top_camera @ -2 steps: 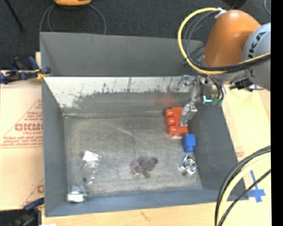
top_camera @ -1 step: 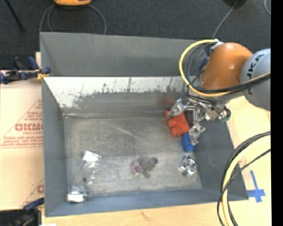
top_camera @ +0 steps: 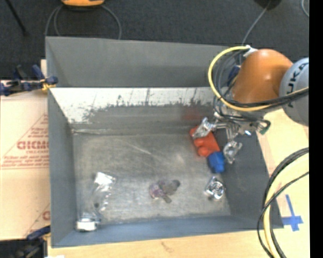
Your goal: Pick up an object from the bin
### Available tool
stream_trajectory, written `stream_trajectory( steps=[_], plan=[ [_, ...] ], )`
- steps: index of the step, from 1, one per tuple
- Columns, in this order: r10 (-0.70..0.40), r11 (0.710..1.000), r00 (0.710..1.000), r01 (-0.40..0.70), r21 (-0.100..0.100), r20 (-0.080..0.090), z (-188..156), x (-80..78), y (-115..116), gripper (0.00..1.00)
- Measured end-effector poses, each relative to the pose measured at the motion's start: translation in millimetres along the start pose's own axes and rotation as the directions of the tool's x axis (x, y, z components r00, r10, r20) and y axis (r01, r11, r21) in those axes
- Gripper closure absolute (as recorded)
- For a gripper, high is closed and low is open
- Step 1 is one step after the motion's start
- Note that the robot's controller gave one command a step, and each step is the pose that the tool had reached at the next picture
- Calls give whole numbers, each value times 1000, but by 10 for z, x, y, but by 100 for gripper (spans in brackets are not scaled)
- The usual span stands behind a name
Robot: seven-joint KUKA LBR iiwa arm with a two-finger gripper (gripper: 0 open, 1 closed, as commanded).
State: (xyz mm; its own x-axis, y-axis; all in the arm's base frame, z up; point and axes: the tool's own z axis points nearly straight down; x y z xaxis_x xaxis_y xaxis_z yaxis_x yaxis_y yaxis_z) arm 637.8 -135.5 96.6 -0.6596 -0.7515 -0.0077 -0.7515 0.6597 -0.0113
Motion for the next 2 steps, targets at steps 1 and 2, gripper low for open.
stream_trajectory(
  steps=[1,2],
  plan=[
    [-200,980,980,200,-4,15,57,-116,8,0],
    [-197,980,980,197,-6,8,63,-77,-17,100]
  ],
)
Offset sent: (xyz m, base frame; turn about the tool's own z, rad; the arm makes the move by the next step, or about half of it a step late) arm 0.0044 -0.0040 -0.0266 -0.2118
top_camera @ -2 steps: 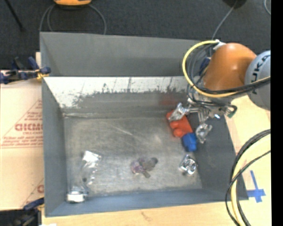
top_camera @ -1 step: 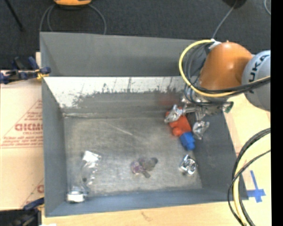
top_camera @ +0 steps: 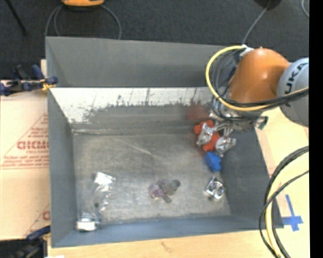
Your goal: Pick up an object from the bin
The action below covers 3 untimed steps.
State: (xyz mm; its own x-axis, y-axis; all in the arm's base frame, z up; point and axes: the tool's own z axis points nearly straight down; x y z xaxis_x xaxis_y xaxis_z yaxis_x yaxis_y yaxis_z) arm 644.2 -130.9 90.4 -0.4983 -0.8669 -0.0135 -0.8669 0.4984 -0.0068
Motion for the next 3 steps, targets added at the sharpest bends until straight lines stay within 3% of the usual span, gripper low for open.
stream_trajectory(
  steps=[1,2,3],
  plan=[
    [35,999,999,-35,-1,-1,-35,-9,17,100],
    [37,999,999,-37,5,3,-44,-20,4,0],
    [-250,968,968,250,4,17,56,-81,13,0]
  ],
)
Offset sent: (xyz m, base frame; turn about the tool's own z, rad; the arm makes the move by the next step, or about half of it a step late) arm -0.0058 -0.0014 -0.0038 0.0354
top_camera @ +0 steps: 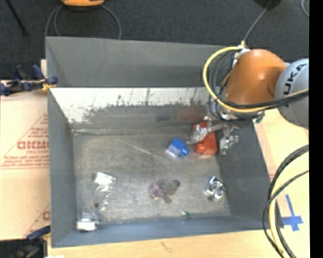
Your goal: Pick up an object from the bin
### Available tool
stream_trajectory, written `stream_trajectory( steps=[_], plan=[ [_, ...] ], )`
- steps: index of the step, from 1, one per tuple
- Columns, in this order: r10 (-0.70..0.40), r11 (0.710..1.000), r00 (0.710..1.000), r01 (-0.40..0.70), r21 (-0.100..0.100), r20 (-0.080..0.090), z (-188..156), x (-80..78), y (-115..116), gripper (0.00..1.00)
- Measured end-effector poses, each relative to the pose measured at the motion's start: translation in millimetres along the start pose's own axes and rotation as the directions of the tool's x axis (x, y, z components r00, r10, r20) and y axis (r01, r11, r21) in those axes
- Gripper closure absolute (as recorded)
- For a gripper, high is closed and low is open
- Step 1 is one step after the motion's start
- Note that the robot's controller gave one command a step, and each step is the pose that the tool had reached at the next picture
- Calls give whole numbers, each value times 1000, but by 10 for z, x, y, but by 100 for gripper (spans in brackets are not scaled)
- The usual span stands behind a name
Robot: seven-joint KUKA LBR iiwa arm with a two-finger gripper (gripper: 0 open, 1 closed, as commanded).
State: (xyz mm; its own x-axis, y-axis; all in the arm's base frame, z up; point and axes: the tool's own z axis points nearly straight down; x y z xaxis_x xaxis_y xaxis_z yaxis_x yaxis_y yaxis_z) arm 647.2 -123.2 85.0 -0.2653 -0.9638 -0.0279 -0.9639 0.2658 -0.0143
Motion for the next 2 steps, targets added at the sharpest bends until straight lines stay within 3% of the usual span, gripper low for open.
stream_trajectory(
  steps=[1,2],
  plan=[
    [3,1000,1000,-3,-2,-11,10,61,-1,100],
    [85,996,996,-85,-1,-28,-1456,88,53,100]
  ],
)
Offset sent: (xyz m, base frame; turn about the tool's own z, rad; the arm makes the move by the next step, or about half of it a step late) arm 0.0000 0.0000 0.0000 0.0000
